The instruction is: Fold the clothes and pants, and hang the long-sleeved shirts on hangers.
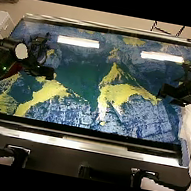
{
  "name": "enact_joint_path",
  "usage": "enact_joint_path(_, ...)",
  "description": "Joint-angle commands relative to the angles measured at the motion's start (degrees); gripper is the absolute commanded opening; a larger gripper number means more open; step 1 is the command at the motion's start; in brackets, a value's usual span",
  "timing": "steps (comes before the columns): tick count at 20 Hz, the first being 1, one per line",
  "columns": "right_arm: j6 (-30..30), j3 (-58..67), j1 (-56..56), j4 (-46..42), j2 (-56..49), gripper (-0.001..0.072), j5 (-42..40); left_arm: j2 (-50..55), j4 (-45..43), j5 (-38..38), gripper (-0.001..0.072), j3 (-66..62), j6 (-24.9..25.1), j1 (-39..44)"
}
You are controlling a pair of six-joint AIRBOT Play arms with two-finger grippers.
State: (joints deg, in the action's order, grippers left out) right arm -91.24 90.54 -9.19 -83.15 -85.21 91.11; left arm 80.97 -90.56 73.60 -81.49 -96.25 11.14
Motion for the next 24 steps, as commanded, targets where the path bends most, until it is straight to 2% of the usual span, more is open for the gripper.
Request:
enact_joint_path(1,0.00,-0.02,0.04,-0.04,-0.02,0.0676,0.04,-0.02,0.00,0.02,0.0583,0.02,0.00,0.02)
enact_joint_path(12,0.00,-0.02,0.04,-0.04,-0.02,0.0676,0.04,-0.02,0.00,0.02,0.0583,0.02,0.02,0.02)
enact_joint_path(14,-0.02,-0.02,0.04,0.20,-0.02,0.0675,-4.15,0.00,0.26,-0.46,0.0583,0.02,-0.96,0.04)
enact_joint_path(16,-0.02,-0.02,0.04,1.31,-0.02,0.0675,-10.49,0.63,0.20,-6.91,0.0583,0.02,-2.47,0.00)
enact_joint_path(19,0.00,-0.04,0.04,1.40,-0.04,0.0675,-19.61,2.10,1.44,-16.61,0.0583,0.02,-7.52,0.17)
enact_joint_path(21,0.00,-0.04,0.04,0.98,-0.04,0.0675,-24.76,3.32,2.10,-27.67,0.0586,0.00,-8.17,0.37)
enact_joint_path(22,0.00,-0.04,0.04,1.03,-0.04,0.0675,-26.86,3.50,1.29,-34.34,0.0624,-0.02,-7.80,0.17)
enact_joint_path(23,0.00,-0.04,0.04,1.01,-0.04,0.0675,-27.91,4.04,-0.52,-40.46,0.0625,-0.76,-9.66,-1.29)
enact_joint_path(24,0.02,-0.04,0.04,1.01,-0.07,0.0675,-28.11,5.20,-0.94,-40.13,0.0634,-3.10,-14.93,-4.83)
